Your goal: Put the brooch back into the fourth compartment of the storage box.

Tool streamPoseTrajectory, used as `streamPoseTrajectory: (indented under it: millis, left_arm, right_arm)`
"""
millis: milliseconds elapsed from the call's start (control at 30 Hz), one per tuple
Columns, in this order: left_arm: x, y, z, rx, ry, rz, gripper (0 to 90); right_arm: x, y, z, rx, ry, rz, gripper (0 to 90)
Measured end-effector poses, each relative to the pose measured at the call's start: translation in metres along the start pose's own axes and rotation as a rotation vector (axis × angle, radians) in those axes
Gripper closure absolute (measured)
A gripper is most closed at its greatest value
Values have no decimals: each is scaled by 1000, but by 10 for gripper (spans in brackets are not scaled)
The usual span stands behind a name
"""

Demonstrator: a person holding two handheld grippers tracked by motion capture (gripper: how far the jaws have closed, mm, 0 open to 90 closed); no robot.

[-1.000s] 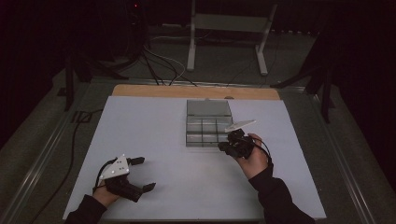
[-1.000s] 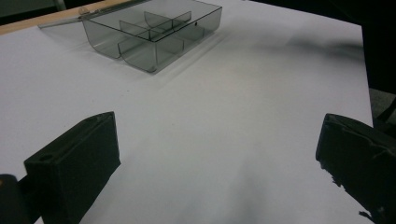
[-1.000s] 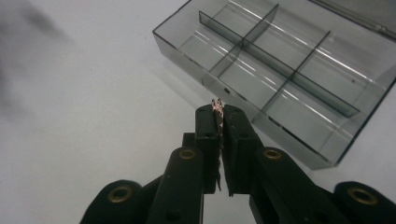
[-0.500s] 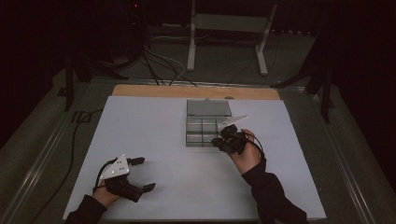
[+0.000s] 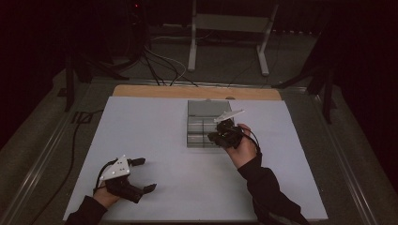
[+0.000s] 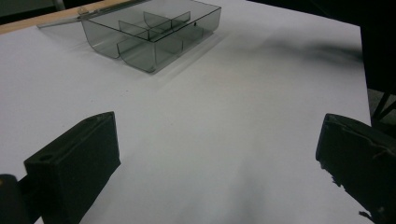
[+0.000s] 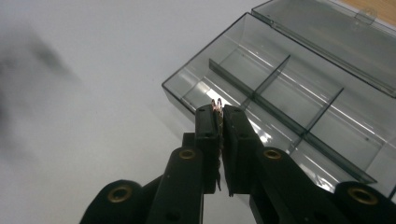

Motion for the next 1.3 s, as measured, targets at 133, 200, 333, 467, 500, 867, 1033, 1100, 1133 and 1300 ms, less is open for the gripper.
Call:
streamPoseTrajectory:
  millis: [133, 200, 333, 467, 500, 867, 1033, 1100, 1133, 1300]
  left_arm:
    - [0, 0, 0, 2, 2, 5, 12]
    - [0, 0, 0, 0, 3, 2, 12]
    - [0, 0, 0, 3, 4, 4, 12]
    - [0, 0, 1, 5, 7, 2, 12]
    - [0, 0, 1, 4, 7, 5, 12]
    - [0, 0, 1, 6, 5, 0, 12]
    - [-1, 0, 1, 7, 7, 0, 12]
    - [-1, 0, 1, 7, 8, 1, 12]
    - [-1, 0, 1, 8, 9, 0, 12]
    - [-1, 0, 1, 8, 8, 0, 12]
  right_arm:
    - [-6, 0, -4, -4, 5, -4, 849]
    - [-9, 0, -6, -9, 8, -9, 849]
    - [-15, -2, -12, -15, 10, -9, 849]
    - [-20, -5, -18, -23, 8, -8, 848]
    - [-20, -5, -19, -24, 5, -9, 849]
    - [-25, -5, -38, -36, -2, -21, 847]
    - [-27, -6, -47, -37, -17, -24, 847]
    - [-27, -5, -51, -35, -19, -26, 847]
    - [-28, -5, -53, -36, -22, -28, 847]
    - [-30, -3, -60, -35, -31, -29, 846]
Point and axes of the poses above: each handheld gripper's, and its own axes: z roughly backward along the jaws, x roughly out of its underside, y roughly to its right, the point moved 3 cm from there along -z, roughly forward along the jaws, and after that the axes turned 6 degrees about x, right-handed, at the moved point
